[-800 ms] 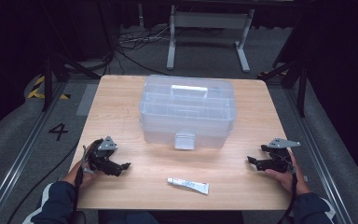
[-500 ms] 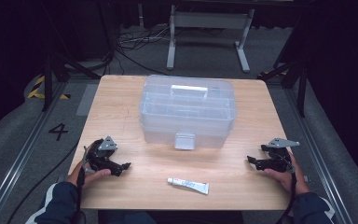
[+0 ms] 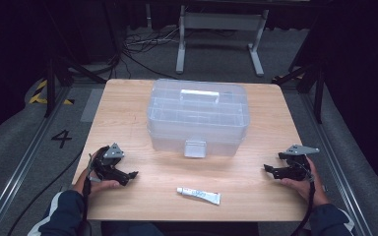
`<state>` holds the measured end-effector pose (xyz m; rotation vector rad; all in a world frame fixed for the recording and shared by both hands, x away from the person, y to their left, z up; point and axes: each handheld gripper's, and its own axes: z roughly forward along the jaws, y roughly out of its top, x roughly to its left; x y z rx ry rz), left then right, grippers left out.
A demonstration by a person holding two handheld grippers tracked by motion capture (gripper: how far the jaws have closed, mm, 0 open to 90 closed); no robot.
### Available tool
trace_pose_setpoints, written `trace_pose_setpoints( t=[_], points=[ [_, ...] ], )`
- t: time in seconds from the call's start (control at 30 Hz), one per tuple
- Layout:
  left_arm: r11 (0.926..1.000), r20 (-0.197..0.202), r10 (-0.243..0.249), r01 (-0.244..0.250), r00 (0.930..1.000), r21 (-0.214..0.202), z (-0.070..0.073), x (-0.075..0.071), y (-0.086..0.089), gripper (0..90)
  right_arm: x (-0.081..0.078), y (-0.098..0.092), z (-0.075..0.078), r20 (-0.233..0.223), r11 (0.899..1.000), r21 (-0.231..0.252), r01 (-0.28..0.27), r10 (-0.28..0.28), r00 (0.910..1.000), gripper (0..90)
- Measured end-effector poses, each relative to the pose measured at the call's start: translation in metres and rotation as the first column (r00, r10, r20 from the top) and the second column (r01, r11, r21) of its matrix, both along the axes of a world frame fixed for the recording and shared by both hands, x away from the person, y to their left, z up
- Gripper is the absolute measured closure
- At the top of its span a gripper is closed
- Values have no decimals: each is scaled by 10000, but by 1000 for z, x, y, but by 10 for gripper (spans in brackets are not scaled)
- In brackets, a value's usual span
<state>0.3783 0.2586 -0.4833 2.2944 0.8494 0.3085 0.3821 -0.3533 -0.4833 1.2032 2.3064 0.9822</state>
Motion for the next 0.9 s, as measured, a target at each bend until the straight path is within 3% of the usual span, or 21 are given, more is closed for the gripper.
trace_pose_setpoints(
  t=[0.13, 0.5, 0.73, 0.9],
  points=[
    [10000, -39, -51, 51, 10000, -33, 0, 0, 0, 1, -2, -4, 8, 263, 9993, 377, -33, 23, 9997, 229],
    [10000, -32, -51, 51, 10000, -25, 0, 0, 0, 1, 0, 7, 38, 878, 9974, 323, -645, 615, 9942, 256],
    [10000, -13, -15, 15, 10000, -15, 0, 0, 0, 1, 6, 15, 70, 1337, 9925, 562, -1083, 1000, 9860, 278],
    [10000, -20, -18, 18, 10000, -25, 0, 0, 0, 1, 14, 18, 93, 1634, 9932, 472, -1061, 971, 9818, 287]
  ],
)
